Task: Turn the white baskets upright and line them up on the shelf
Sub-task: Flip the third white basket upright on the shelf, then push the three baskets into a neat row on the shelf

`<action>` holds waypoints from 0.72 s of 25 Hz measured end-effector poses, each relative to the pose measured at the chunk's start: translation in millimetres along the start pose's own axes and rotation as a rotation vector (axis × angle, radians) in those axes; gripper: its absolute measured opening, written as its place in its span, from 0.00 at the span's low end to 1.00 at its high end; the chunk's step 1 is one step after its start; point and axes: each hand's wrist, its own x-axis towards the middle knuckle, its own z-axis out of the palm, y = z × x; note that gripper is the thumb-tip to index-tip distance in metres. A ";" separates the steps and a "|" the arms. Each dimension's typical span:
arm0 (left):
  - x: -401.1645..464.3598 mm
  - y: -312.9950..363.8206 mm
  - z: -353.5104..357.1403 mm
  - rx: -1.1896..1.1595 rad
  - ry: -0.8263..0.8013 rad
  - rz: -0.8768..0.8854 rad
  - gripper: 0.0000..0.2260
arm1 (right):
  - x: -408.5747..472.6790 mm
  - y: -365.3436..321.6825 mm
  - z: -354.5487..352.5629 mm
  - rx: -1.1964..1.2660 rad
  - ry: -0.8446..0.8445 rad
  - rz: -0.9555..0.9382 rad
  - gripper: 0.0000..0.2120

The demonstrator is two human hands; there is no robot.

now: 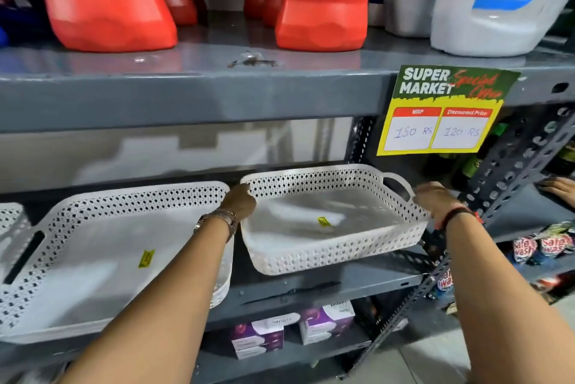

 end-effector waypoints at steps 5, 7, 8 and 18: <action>-4.5 -4.6 7.4 0.048 -0.048 -0.041 0.25 | -9.4 22.8 28.0 -0.215 0.066 0.026 0.16; -11.1 2.3 7.4 0.131 -0.063 -0.047 0.22 | -17.0 24.6 31.9 -0.214 0.055 0.044 0.19; -15.6 6.7 6.2 0.174 -0.049 -0.020 0.20 | -22.3 19.9 33.0 -0.229 0.088 0.031 0.19; -35.3 -103.2 -115.1 0.490 0.675 0.374 0.21 | -129.1 -122.6 213.1 -0.248 -0.243 -0.604 0.29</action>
